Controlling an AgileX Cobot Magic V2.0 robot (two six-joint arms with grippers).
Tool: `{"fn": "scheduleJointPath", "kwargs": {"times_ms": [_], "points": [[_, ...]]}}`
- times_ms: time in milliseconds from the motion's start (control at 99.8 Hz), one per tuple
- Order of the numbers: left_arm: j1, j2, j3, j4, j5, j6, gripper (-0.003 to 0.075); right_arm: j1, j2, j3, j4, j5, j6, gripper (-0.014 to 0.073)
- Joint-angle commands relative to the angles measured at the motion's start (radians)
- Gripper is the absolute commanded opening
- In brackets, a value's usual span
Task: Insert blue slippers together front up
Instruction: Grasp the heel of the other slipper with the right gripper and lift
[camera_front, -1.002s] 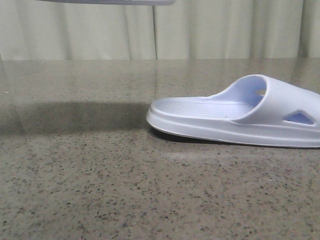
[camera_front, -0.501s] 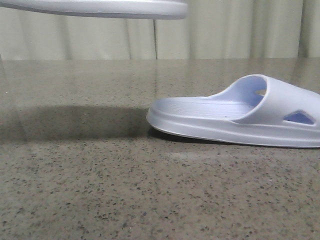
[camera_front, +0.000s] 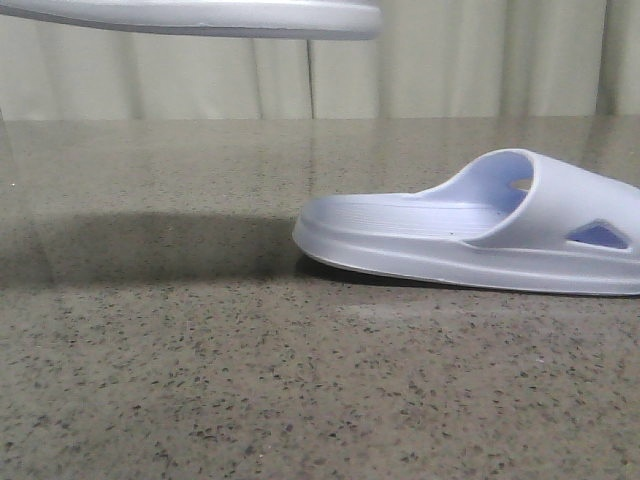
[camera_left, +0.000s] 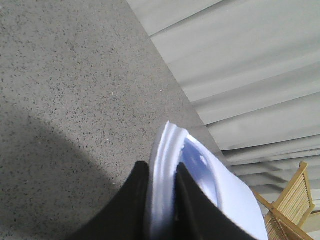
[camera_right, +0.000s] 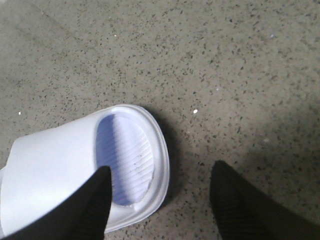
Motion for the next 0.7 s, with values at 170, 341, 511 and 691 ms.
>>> {"fn": "scheduleJointPath", "kwargs": {"times_ms": [170, 341, 511, 691], "points": [[-0.007, -0.006, -0.026, -0.039, -0.035, -0.002, 0.0016, -0.006, 0.049, -0.029, 0.021, -0.096, -0.002, 0.0371], [-0.007, -0.006, -0.026, -0.039, -0.035, -0.002, 0.0016, -0.006, 0.089, -0.029, 0.048, -0.102, -0.002, 0.0371], [-0.007, -0.006, -0.026, -0.039, -0.035, -0.002, 0.0016, -0.006, 0.129, -0.029, 0.06, -0.111, -0.002, 0.0371], [-0.007, -0.006, -0.026, -0.039, -0.035, -0.002, 0.0016, 0.033, 0.165, -0.029, 0.06, -0.165, -0.002, 0.0371]]}}
